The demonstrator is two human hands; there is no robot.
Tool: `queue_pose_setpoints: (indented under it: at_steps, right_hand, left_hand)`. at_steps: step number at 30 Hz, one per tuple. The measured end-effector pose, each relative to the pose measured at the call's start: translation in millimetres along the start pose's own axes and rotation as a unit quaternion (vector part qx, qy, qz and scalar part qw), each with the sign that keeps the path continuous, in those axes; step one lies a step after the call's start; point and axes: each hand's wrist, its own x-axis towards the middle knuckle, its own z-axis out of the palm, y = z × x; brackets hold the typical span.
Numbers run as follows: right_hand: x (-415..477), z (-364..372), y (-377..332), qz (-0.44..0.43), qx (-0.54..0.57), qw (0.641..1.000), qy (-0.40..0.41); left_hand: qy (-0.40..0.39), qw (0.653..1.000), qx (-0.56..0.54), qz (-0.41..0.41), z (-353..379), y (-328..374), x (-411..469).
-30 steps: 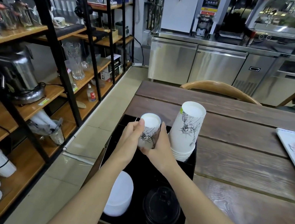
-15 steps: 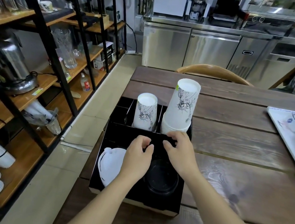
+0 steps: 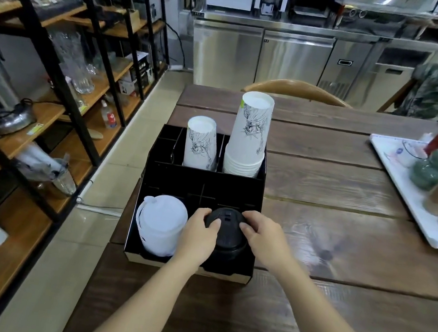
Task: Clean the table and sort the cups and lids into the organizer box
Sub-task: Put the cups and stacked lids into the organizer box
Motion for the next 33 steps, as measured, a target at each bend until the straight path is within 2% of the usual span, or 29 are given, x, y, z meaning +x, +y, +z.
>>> queue_pose_setpoints:
  at_steps: [6, 14, 21, 25, 28, 30, 33]
  right_hand:
    - [0, 3, 3, 0.025, -0.004, 0.999, 0.022]
    - [5, 1, 0, 0.03, -0.009, 0.999, 0.011]
    - [4, 2, -3, 0.029, -0.039, 0.999, 0.025]
    - [4, 3, -15, -0.02, -0.04, 0.994, 0.1]
    - [5, 8, -29, -0.071, -0.04, 0.992, 0.099]
    - [7, 13, -38, -0.097, -0.054, 0.991, 0.08]
    - [13, 24, -52, -0.13, -0.081, 0.987, 0.041]
  left_hand:
    - [0.02, 1.0, -0.001, 0.024, 3, -3, -1]
    - [0.05, 0.998, -0.016, 0.024, 1, -8, 2]
    - [0.053, 0.997, 0.027, 0.04, 0, -5, 0]
    - [0.124, 0.985, 0.019, 0.116, -15, 4, -12]
    - [0.216, 0.962, -0.006, 0.165, -36, 8, -18]
    - [0.269, 0.951, -0.035, 0.151, -51, 2, -13]
    - [0.286, 0.95, -0.104, 0.072, -70, -11, -6]
